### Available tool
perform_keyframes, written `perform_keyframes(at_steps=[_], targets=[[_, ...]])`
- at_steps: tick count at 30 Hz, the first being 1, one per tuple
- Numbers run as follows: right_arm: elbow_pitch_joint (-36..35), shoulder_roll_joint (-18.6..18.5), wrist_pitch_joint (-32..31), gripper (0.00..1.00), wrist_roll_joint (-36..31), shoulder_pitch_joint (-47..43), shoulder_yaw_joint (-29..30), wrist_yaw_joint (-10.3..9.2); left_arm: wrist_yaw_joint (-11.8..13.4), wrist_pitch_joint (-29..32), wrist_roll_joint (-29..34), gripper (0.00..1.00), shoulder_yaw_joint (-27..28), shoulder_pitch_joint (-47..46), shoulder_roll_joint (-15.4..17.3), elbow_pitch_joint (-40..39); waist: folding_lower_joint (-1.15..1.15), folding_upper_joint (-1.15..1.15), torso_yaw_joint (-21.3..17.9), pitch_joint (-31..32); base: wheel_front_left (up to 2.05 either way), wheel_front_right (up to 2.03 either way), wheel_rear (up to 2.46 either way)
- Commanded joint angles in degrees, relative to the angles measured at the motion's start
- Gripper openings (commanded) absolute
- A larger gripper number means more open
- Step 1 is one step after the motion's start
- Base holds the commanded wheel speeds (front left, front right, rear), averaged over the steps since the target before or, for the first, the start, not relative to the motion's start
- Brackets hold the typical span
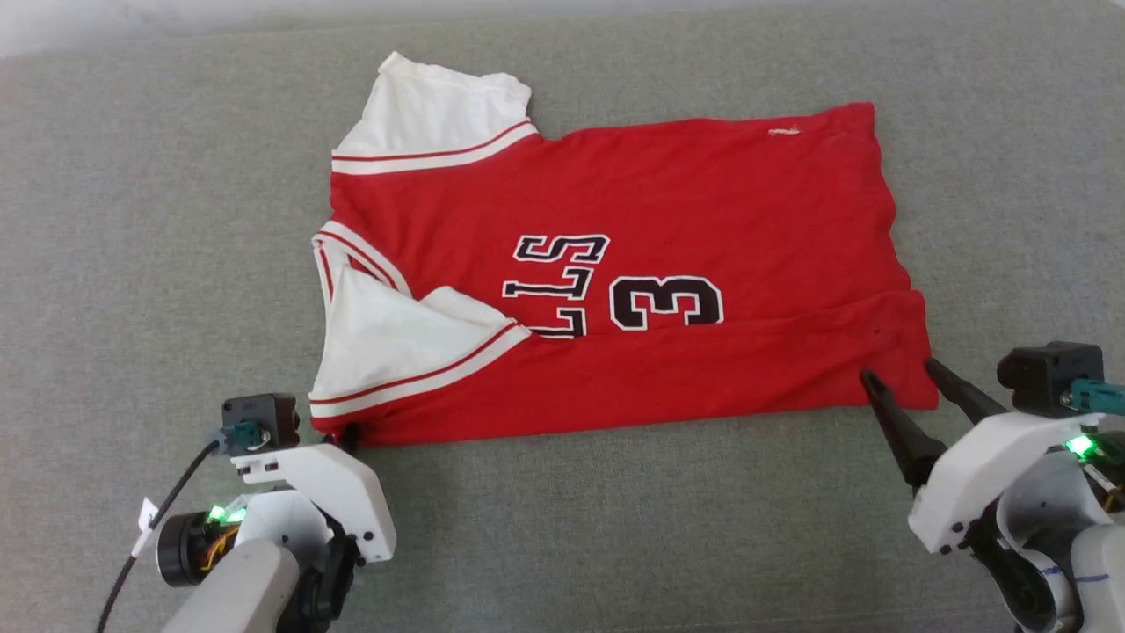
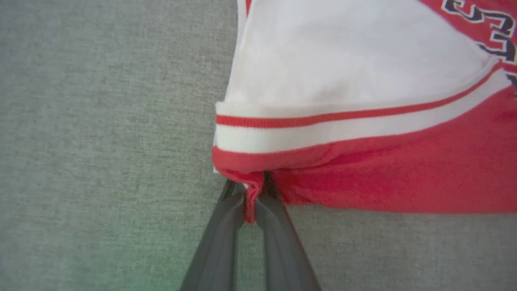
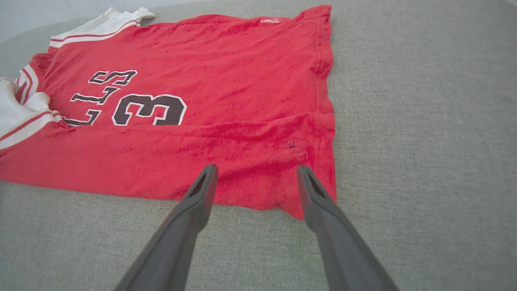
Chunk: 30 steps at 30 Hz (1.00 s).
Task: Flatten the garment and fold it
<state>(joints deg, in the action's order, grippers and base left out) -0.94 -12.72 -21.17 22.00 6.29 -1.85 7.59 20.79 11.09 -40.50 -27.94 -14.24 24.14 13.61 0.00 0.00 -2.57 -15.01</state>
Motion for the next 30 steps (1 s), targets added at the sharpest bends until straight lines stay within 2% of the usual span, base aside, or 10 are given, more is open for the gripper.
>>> perform_keyframes(at_steps=[1, 7, 10, 21, 25, 26, 27, 28, 30], targets=[[0.16, 0.15, -0.16, 1.00, -0.76, -0.88, 0.59, -0.10, -0.85, 1.17, -1.43, 0.00, -1.80, 1.92, -1.85, 3.09, 0.00, 0.00, 0.64, 0.87, 0.00, 0.00, 0.00], [2.50, 0.98, -2.28, 1.00, -4.99, -1.20, 4.62, -0.10, -1.61, -2.74, -1.31, 0.00, -1.48, 2.79, -2.71, 0.45, 0.00, 0.00, 2.97, 3.88, 0.00, 0.00, 0.00], [4.63, 3.19, -2.95, 1.00, -6.71, -0.26, 8.06, -0.10, -1.90, -2.92, -1.43, 0.00, -1.76, 3.66, -2.52, -2.75, 0.00, 0.00, 4.18, 4.59, 0.00, 0.00, 0.00], [15.47, 7.36, -3.93, 1.00, -17.77, 5.24, 16.58, -0.10, 1.13, -2.21, 1.66, 0.00, -2.73, 4.21, -0.25, -13.48, 0.00, 0.00, 7.22, 2.28, 0.00, 0.00, 0.00], [19.76, 7.73, -5.54, 1.00, -18.78, 6.50, 15.43, -0.10, 1.53, -2.22, 2.00, 0.00, -2.60, 3.84, 0.11, -14.41, 0.00, 0.00, 7.38, 1.14, 0.00, 0.00, 0.00], [20.64, 7.64, -5.97, 0.91, -18.43, 6.57, 14.62, -0.10, 1.59, -2.21, 2.02, 0.00, -2.58, 3.78, 0.15, -14.50, 0.00, 0.00, 7.37, 0.97, 0.00, 0.00, 0.00], [21.33, 7.39, -6.11, 0.07, -18.12, 6.66, 14.14, -0.10, 1.65, -2.12, 2.02, 0.00, -2.60, 3.73, 0.17, -14.53, 0.00, 0.00, 7.35, 0.83, 0.00, 0.00, 0.00], [21.95, 6.99, -6.15, 0.00, -17.99, 6.68, 13.59, -0.10, 1.71, -2.00, 2.05, 0.00, -2.65, 3.66, 0.21, -14.48, 0.00, 0.00, 7.33, 0.76, 0.00, 0.00, 0.00], [22.82, 6.38, -6.03, 0.00, -17.60, 6.63, 12.67, -0.10, 1.81, -1.85, 2.02, 0.00, -2.68, 3.69, 0.31, -14.21, 0.00, 0.00, 7.09, 1.13, 0.00, 0.00, 0.00]])
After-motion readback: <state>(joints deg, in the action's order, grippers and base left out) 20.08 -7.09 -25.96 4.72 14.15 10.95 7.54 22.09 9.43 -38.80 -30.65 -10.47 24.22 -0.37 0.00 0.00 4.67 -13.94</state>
